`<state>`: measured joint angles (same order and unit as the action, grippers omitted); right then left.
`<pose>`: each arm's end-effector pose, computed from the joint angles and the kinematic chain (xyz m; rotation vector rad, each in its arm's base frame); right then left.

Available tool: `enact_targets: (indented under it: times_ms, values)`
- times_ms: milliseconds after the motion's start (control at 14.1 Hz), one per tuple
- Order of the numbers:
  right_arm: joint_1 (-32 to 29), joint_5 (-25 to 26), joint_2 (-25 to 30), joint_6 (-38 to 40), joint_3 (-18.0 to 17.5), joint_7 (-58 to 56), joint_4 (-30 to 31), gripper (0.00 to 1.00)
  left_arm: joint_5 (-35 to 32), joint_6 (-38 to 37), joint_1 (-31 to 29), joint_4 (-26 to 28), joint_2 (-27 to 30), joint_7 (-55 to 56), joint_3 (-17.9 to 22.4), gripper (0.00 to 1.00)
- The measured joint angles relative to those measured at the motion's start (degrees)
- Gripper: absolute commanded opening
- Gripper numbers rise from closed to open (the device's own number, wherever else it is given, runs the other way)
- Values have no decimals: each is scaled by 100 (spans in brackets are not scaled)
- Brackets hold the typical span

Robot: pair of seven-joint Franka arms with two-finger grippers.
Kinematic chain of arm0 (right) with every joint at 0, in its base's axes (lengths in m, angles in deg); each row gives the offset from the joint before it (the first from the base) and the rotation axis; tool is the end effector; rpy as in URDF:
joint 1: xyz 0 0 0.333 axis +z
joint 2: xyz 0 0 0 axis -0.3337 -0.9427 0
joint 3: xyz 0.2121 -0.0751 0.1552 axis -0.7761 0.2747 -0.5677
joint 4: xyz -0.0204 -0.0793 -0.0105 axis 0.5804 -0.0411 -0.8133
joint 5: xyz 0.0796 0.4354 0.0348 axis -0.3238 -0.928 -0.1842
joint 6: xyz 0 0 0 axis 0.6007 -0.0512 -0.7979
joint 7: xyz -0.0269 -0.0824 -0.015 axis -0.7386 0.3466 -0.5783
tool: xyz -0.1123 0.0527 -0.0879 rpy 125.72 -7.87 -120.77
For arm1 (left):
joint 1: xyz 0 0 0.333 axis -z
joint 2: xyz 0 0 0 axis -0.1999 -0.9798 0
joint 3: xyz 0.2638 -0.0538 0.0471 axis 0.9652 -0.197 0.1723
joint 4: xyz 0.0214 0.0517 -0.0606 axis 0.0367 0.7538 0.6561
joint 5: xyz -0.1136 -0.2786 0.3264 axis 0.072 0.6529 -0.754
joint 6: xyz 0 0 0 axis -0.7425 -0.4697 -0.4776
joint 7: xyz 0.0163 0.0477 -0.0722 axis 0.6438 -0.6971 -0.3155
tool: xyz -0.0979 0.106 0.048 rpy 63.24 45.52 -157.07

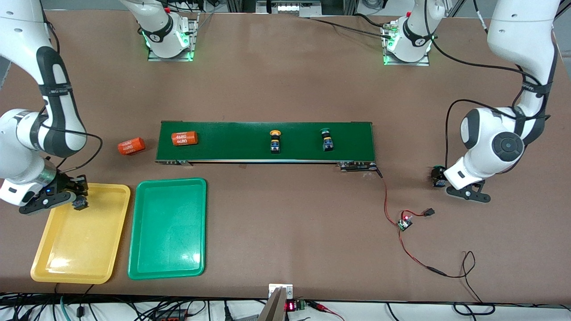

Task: Sort buttons by color to trays
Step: 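Carry the yellow-capped button over the yellow tray with the right gripper, then lower the button into the yellow tray and open the right gripper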

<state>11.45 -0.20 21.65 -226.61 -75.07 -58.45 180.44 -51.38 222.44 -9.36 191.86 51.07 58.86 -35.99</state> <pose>0.6955 -0.1725 0.1611 2.9395 0.6481 0.1455 0.6279 0.0456 0.0910 -3.0120 0.3693 0.0078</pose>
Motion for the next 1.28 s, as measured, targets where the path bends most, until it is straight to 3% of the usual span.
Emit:
enact_targets:
  times_ms: [142, 355, 497, 639, 852, 1065, 1278]
  values:
    - [-167, 0, -162, -48, 0, -245, -165, 26, 172, 58, 0, 14, -144, 3, 6, 88]
    - [-238, 0, -303, -169, -2, -312, -281, 50, 598, 130, 0, 62, -328, -2, 10, 42]
    - [-246, 0, -356, -265, -3, -312, -284, 62, 639, 150, 0, 95, -373, -2, 10, 24]
    - [-262, 0, -382, -296, -4, -313, -294, 72, 647, 153, 1, 88, -364, -1, 11, 16]
    - [-270, 0, -389, -303, -11, -314, -304, 84, 651, -14, 16, 25, -260, 4, 8, 15]
    - [-261, -21, -375, -303, -73, -315, -322, 87, 661, -993, 76, -203, 114, 27, -69, 15]
    - [-9, -317, -92, 258, -164, -180, -285, 86, 676, -2098, 124, -423, 594, 781, -571, 15]
